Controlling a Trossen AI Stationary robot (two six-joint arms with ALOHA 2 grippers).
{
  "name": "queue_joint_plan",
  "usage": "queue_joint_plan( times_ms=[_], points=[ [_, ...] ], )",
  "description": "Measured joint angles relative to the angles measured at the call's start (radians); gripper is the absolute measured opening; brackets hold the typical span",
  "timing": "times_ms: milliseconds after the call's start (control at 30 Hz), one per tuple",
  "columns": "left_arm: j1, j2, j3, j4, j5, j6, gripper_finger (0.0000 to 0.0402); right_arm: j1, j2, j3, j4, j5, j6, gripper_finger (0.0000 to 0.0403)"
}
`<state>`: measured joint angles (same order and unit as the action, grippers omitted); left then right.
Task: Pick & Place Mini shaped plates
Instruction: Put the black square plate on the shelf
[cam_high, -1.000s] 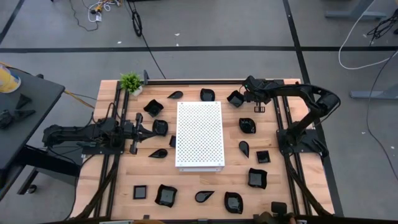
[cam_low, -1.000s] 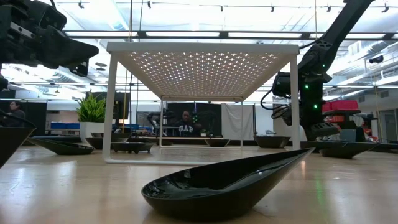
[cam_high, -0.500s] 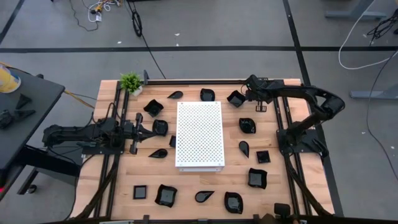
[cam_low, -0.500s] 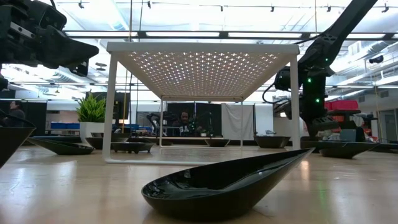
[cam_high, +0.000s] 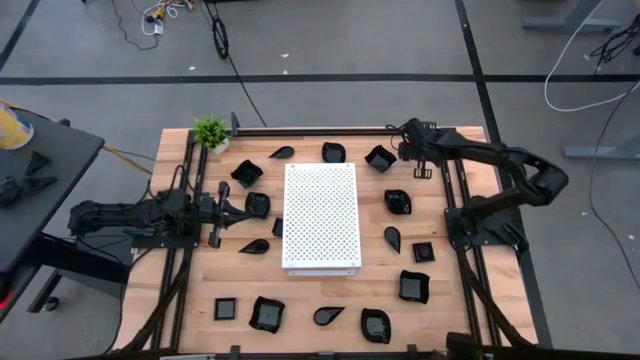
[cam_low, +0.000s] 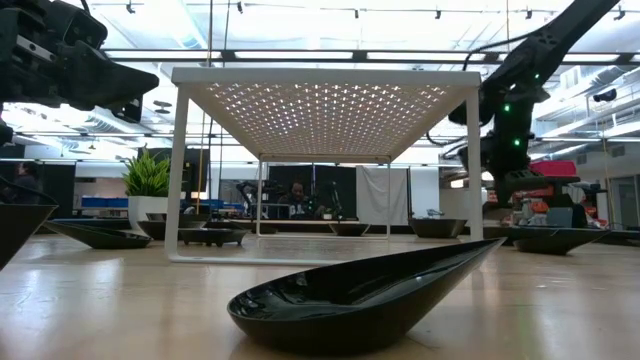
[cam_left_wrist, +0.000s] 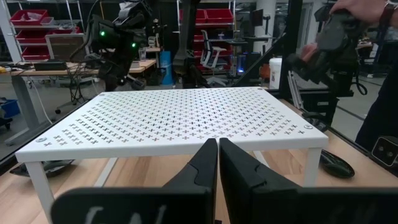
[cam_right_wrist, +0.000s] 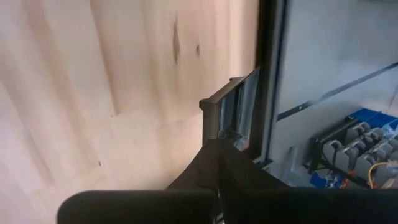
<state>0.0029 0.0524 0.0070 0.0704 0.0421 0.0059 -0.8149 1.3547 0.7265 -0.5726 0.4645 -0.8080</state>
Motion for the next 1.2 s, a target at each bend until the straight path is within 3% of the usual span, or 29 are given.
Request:
queue_joint_plan(
  times_ms=[667, 1200],
  points=[
    [0.0, 0.0, 0.0, 0.0, 0.0, 0.0, 0.0021, 0.215, -0.24, 0.005, -0.062, 0.024, -0.027, 0.0],
    [0.0, 0.0, 0.0, 0.0, 0.0, 0.0, 0.0021, 0.392, -0.24, 0.222, -0.049, -0.015, -0.219, 0.0]
  ],
)
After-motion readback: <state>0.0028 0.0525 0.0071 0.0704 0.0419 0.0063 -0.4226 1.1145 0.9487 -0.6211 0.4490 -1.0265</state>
